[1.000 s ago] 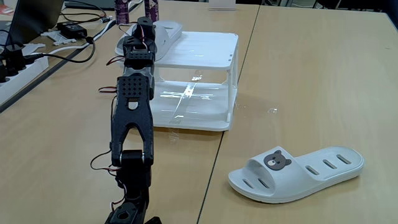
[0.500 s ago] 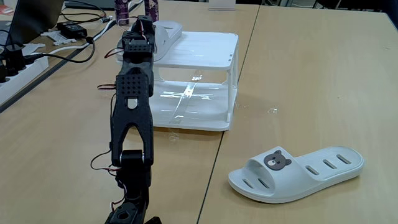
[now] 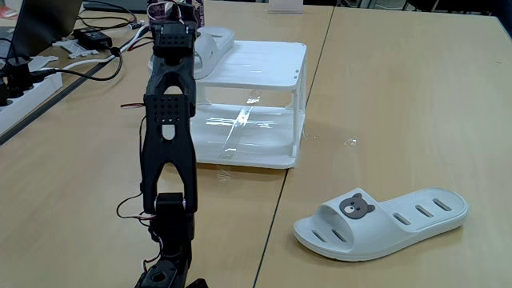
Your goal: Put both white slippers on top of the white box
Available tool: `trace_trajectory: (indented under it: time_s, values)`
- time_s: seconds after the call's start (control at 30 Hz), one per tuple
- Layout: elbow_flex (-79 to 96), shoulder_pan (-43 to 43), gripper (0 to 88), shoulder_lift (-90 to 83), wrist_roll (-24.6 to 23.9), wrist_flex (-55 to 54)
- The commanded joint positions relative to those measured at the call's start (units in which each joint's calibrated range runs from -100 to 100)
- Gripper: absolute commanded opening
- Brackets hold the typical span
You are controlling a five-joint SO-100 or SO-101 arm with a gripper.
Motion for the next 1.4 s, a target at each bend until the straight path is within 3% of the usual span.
trace_trajectory:
  time_s: [0.0,0.47,0.53,0.7,0.83,1.07,1.2,1.37]
  values:
    - [-0.9,-1.7,28.1,-11.2,0.4,2.8]
    - [42.1,-1.2,27.4,-50.0,0.4,2.1]
    - [45.9,-1.2,23.2,-55.0,0.4,1.0]
    - [50.6,-1.1,0.4,-56.6,0.4,-18.8]
    - [62.3,1.8,0.7,-56.9,0.4,-48.1]
    - [103.4,4.8,0.8,-57.1,0.4,-108.5]
    - [121.7,4.5,0.8,-57.1,0.4,-121.5]
    - [140.9,5.0,0.8,-55.8,0.4,-122.5]
